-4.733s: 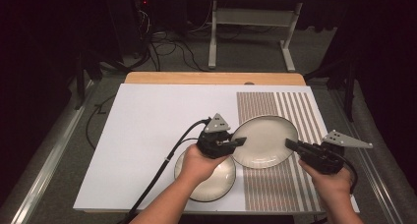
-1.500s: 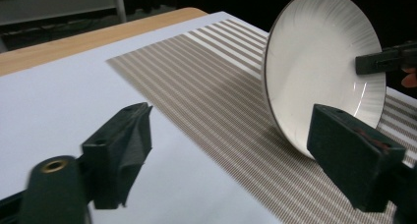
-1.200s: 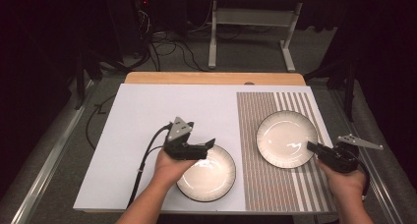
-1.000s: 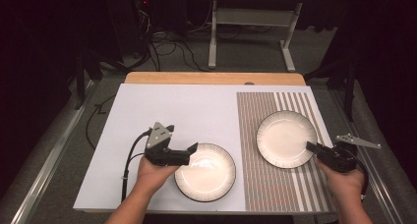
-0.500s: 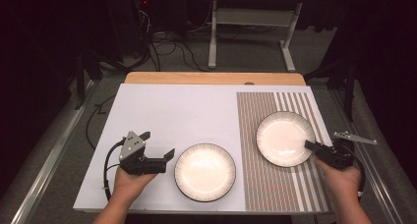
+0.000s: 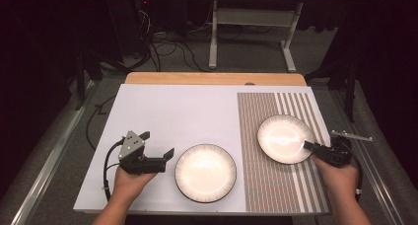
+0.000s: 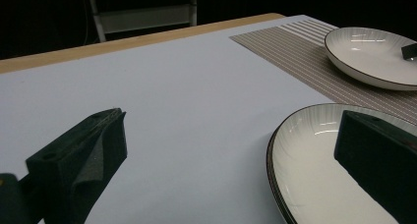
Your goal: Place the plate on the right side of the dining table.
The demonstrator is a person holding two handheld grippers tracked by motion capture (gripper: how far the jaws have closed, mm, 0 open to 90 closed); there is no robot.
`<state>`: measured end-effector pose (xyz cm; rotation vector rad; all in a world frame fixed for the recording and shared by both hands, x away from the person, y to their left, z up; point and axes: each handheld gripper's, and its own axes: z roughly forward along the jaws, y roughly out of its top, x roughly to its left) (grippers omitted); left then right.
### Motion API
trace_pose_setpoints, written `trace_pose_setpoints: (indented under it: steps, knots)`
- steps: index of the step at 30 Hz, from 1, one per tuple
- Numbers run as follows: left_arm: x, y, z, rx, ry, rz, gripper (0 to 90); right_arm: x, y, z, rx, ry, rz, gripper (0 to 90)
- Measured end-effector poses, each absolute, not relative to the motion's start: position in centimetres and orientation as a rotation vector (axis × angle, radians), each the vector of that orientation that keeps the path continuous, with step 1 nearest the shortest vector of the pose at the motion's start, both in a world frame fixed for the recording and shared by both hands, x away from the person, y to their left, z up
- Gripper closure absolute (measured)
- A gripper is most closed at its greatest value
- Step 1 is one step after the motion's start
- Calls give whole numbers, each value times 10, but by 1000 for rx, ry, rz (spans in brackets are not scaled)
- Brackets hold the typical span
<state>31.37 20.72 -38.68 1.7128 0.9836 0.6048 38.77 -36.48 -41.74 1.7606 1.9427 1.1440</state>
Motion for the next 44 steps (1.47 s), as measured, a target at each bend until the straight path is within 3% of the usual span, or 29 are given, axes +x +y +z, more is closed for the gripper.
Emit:
trace_pose_setpoints:
  steps: [8, 16, 23, 32, 44]
  knots:
    - [315, 208, -388, 1711, 997, 601, 0, 388, -365, -421, 1767, 1947, 1097, 693]
    - [315, 209, -389, 1710, 993, 588, 0, 372, -354, -403, 1561, 1912, 1099, 442]
    - [312, 208, -388, 1711, 983, 585, 0, 351, -319, -382, 1312, 1943, 1261, 205]
    - [304, 209, -386, 1708, 961, 596, 0, 323, -266, -371, 1055, 2034, 1371, 6]
    - [296, 207, -380, 1675, 940, 608, 0, 311, -248, -368, 985, 2041, 1415, 5]
